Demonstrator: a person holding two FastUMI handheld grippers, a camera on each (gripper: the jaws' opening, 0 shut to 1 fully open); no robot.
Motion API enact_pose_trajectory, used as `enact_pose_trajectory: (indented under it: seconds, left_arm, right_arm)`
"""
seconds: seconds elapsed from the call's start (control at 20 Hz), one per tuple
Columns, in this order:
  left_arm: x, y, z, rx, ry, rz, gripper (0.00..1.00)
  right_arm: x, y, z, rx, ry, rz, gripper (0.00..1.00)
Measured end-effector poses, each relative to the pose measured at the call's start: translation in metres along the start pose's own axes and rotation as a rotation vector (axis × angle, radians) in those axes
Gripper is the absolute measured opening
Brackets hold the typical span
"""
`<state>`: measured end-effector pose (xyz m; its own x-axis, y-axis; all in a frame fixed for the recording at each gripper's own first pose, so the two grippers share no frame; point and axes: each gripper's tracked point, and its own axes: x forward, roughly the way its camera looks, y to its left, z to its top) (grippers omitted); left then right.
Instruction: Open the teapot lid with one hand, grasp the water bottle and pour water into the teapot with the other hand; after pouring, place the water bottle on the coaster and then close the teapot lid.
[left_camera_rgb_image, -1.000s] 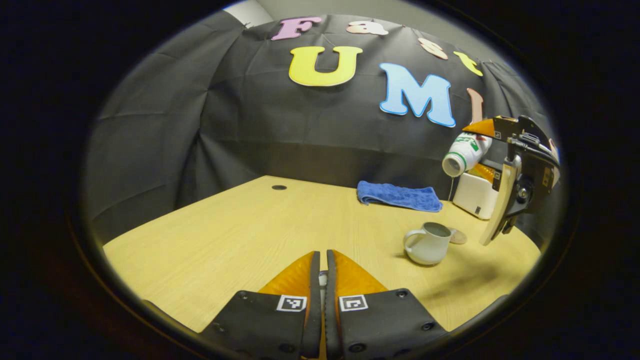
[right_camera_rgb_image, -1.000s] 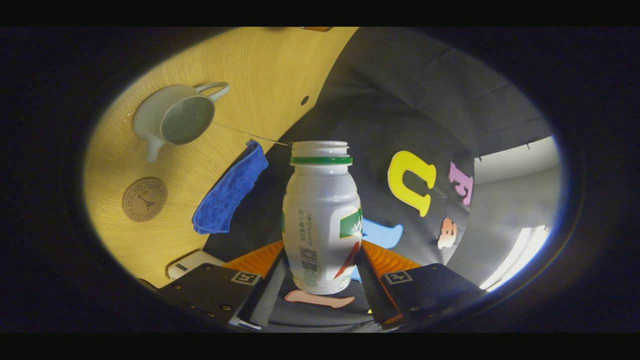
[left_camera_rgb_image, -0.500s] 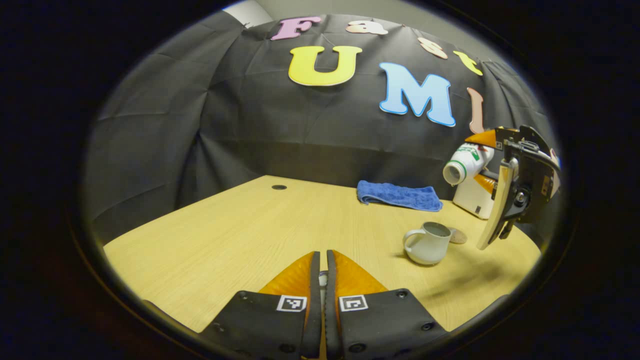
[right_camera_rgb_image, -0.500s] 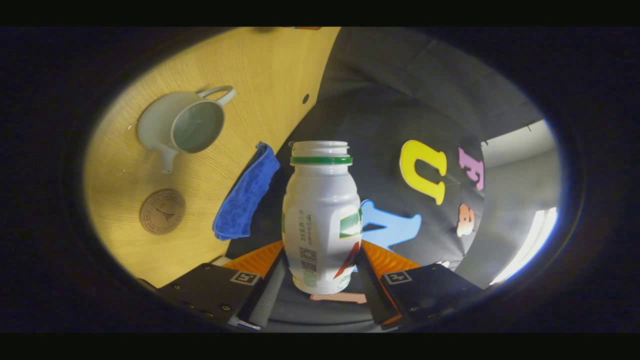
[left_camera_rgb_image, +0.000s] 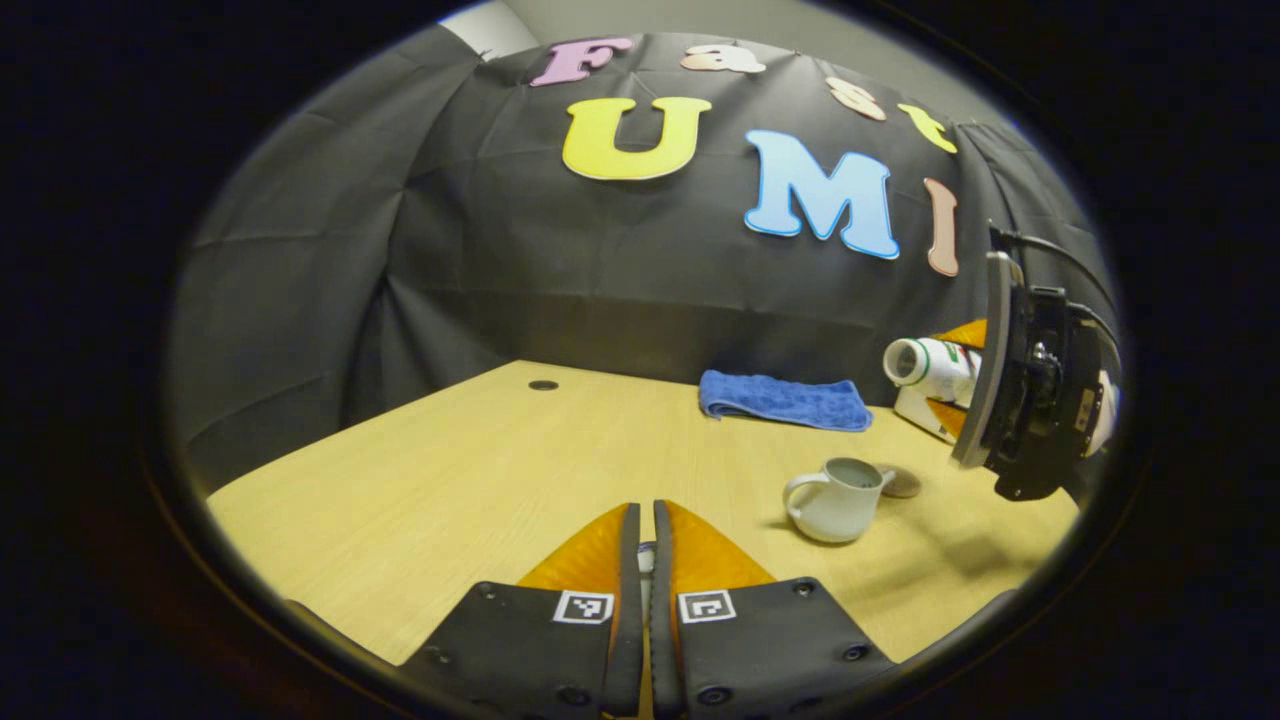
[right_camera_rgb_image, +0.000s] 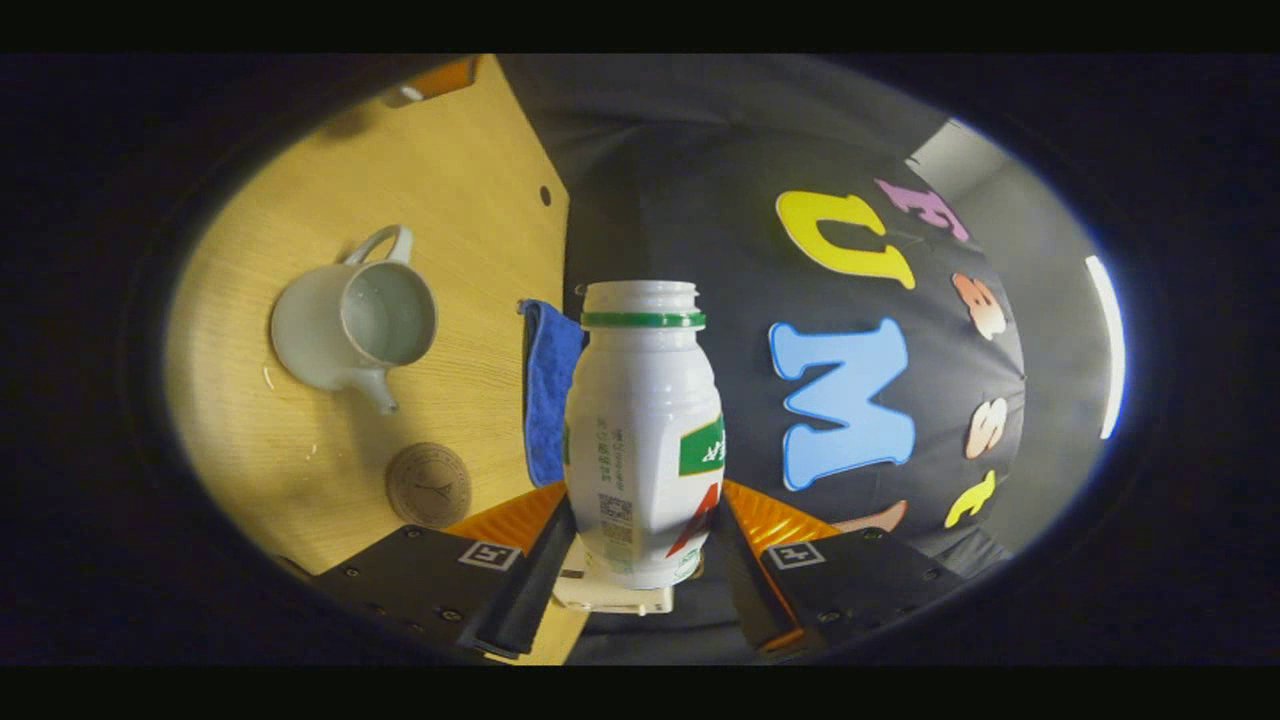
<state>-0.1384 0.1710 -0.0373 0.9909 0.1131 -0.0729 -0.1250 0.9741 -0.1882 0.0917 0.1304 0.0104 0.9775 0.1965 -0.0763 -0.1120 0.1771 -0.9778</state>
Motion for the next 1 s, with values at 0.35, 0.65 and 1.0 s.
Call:
enact_pose_trajectory:
  seconds: [0.35,0.65,1.0]
  left_arm:
    - [0.009,-0.031,0.017,-0.006,-0.025,-0.053,0.14]
    - [0.024,-0.066,0.036,0.045,-0.055,-0.107,0.14]
    - [0.056,-0.117,0.059,0.127,-0.099,-0.166,0.1]
  right_arm:
    - [-0.014,0.044,-0.001,0.568,0.064,0.202,0.75]
    - [-0.024,0.045,-0.005,0.975,0.062,0.306,0.74]
    - [-0.027,0.033,-0.05,1.152,0.084,0.257,0.74]
